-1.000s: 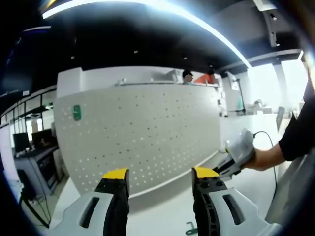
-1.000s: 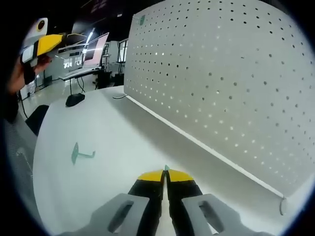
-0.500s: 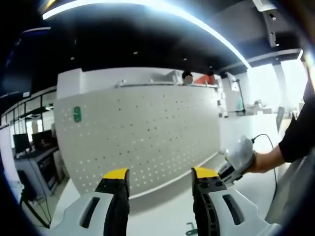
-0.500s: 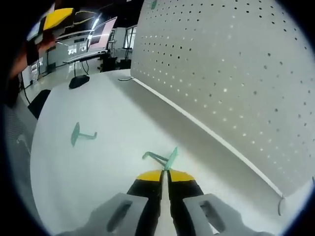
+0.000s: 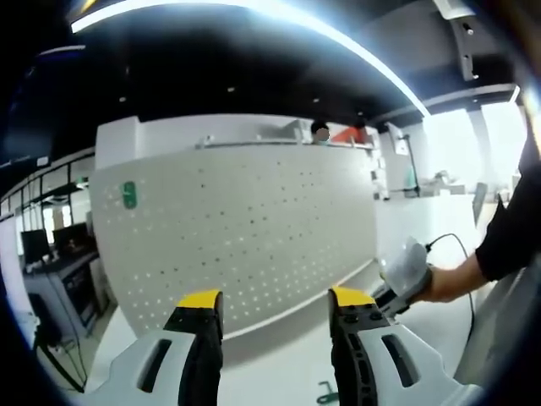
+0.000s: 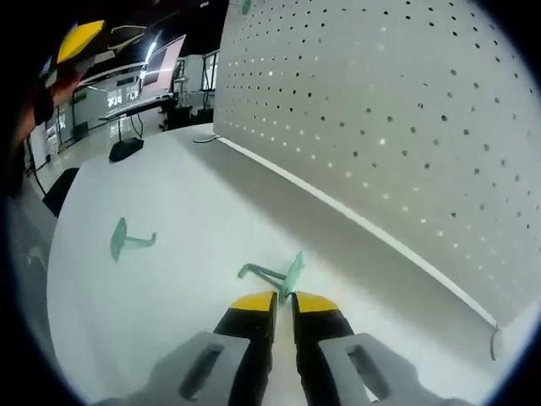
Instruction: Insert the hook assembly into the mounting plate slot until the hook locks in place.
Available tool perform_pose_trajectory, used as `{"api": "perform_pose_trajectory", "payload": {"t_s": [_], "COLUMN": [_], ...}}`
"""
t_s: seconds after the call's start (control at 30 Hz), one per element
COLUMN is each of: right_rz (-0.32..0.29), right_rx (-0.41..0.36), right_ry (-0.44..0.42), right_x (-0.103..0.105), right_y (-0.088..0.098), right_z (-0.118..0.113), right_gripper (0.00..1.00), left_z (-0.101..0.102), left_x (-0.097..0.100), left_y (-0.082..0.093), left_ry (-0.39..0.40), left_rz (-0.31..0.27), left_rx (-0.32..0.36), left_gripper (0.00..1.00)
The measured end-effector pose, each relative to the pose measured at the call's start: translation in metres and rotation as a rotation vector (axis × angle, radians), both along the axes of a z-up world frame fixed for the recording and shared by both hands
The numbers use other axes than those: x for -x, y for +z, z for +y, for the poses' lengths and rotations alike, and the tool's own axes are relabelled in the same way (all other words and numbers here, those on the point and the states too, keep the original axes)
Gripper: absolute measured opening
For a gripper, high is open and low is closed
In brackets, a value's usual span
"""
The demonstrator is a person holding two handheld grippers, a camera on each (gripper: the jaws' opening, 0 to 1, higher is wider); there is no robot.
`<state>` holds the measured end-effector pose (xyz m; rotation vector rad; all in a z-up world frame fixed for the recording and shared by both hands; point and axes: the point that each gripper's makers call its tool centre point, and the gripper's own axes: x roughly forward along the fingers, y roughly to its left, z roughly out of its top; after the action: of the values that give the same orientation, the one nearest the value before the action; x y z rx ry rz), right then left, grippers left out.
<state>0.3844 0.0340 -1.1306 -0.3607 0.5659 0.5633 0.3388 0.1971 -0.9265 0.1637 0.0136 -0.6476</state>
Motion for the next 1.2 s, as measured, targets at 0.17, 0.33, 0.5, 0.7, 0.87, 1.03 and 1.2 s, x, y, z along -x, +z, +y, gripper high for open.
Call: {"api": "perform_pose_trajectory", "payload": {"t_s": [0.17,0.33,0.5,0.7,0.87,1.03,1.2], "right_rz": [-0.012,-0.031,-0.054,-0.065,-0.087,-0.097,-0.079], "right_rx": [0.006,0.030,0.040,0.032,0.033,0.018,0.032], "right_ry": [0.008,0.034,0.046,0.046,0.052,0.062,0.066], "right_x": [0.000,0.000,-0.001,-0.002,-0.003,-0.003,0.000], "right_y": [0.005,0.012,0.019,0.025,0.033,0.041,0.044], "right_z": [-0.001,0.002,0.004,0.004,0.006,0.010,0.011], "right_gripper": [0.01,0.01,0.01,0.01,0.01,0.01,0.00], "left_z": [-0.002,-0.001,-0.001,-0.001,-0.002,-0.003,-0.005], "left_x": [0.000,0.000,0.001,0.001,0.001,0.001,0.002], "left_y": [0.000,0.000,0.000,0.000,0.000,-0.001,-0.004], "left_ry": [-0.008,-0.009,-0.008,-0.008,-0.008,-0.013,-0.018], "left_rz": [0.001,0.001,0.000,0.000,0.001,0.002,0.006], "left_rx": [0.001,0.001,0.002,-0.001,-0.005,-0.010,-0.018], "left_gripper": [0.51,0.51,0.51,0.51,0.51,0.50,0.50]}}
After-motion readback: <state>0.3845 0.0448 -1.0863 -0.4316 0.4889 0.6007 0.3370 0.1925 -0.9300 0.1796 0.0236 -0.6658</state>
